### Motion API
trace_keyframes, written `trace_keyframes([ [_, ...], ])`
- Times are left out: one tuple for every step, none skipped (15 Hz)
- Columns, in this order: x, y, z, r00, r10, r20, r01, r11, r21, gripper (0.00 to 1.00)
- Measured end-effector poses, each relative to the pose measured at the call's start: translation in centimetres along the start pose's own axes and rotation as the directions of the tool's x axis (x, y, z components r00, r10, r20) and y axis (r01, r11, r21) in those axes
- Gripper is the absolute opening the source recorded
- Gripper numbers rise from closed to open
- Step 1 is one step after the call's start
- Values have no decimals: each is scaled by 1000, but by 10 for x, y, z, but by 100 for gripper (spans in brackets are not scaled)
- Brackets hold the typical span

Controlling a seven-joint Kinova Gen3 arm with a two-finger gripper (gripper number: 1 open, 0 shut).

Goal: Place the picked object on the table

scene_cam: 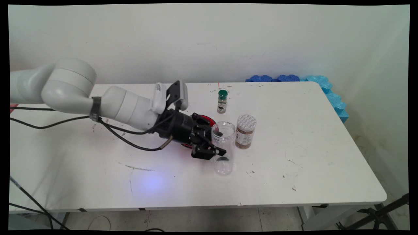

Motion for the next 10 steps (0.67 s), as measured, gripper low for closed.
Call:
trace_keyframes([
  [-2, 0, 3, 1000, -3, 1, 3, 1000, 2, 0],
  [-3, 0, 6, 1000, -5, 2, 5, 1000, 4, 0],
  [-4, 0, 8, 1000, -8, 2, 8, 1000, 6, 0],
  [-5, 0, 10, 1000, -11, 2, 11, 1000, 9, 0],
  [-6, 0, 12, 1000, -14, 2, 14, 1000, 11, 0],
  [-7, -1, 14, 1000, -16, 2, 16, 1000, 14, 0],
  [-8, -1, 15, 1000, -18, 2, 18, 1000, 17, 0],
  [-8, -1, 16, 1000, -22, -1, 22, 1000, 20, 100],
  [-8, -1, 16, 1000, -25, -3, 25, 999, 22, 100],
  [-8, -1, 17, 1000, -29, -5, 30, 999, 24, 100],
])
